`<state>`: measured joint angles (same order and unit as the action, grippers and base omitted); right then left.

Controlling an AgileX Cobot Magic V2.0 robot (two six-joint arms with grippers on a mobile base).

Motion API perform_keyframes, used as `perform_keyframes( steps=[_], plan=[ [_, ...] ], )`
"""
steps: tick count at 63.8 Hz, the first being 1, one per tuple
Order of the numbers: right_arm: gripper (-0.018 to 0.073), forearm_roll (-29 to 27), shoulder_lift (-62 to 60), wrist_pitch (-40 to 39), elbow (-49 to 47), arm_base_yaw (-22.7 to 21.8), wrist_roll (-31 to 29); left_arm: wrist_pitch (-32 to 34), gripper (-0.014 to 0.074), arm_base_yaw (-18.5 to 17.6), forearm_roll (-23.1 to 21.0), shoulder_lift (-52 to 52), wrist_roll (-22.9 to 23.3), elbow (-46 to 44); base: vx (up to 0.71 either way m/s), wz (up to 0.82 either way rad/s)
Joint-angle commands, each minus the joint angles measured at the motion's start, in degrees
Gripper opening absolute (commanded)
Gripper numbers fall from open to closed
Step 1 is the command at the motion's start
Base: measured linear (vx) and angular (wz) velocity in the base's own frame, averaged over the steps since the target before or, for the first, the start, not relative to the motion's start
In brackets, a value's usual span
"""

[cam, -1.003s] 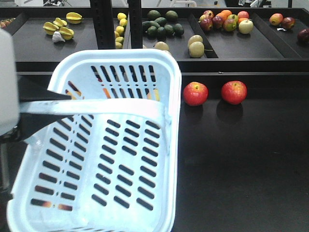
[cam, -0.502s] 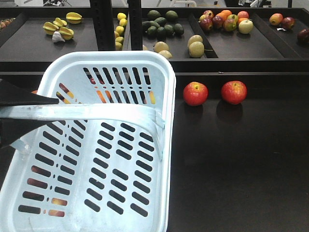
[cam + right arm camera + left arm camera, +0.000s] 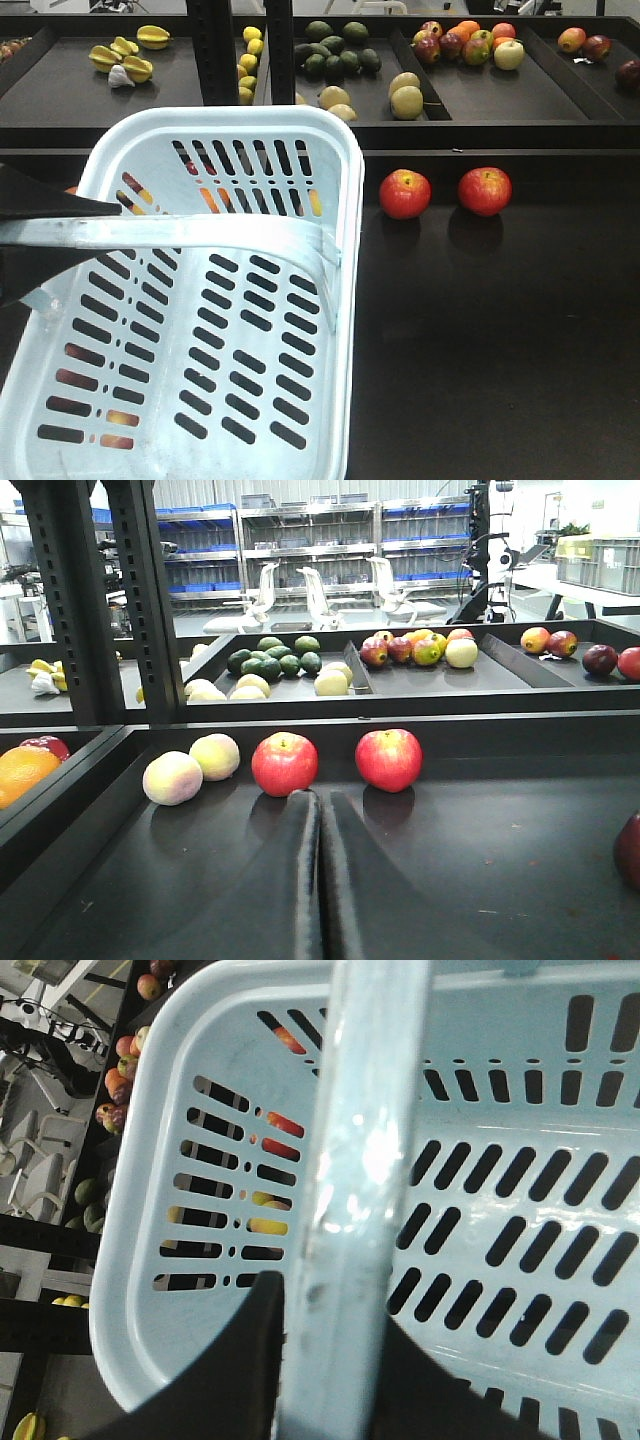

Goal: Pick three apples into basket with both arms
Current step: 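Drive the base away from the table carrying the basket in the left gripper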

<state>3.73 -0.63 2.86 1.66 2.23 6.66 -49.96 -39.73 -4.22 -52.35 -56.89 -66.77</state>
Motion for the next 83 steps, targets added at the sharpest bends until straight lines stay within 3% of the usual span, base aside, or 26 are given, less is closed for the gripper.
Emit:
perform_keyframes(
  steps=[1, 83],
  plan=[
    [-0.0009, 0.4, -0.6, -4.5, 0.8, -0.4, 0.1, 5.3, -0.0007, -0.3, -0.9, 0.8, 0.7, -1.8, 0.0, 0.0],
    [-0.0009, 0.4, -0.6, -4.4, 0.8, -0.4, 0.1, 5.3, -0.0007, -0.3, -0.9, 0.8, 0.7, -1.8, -0.01, 0.03]
  ],
)
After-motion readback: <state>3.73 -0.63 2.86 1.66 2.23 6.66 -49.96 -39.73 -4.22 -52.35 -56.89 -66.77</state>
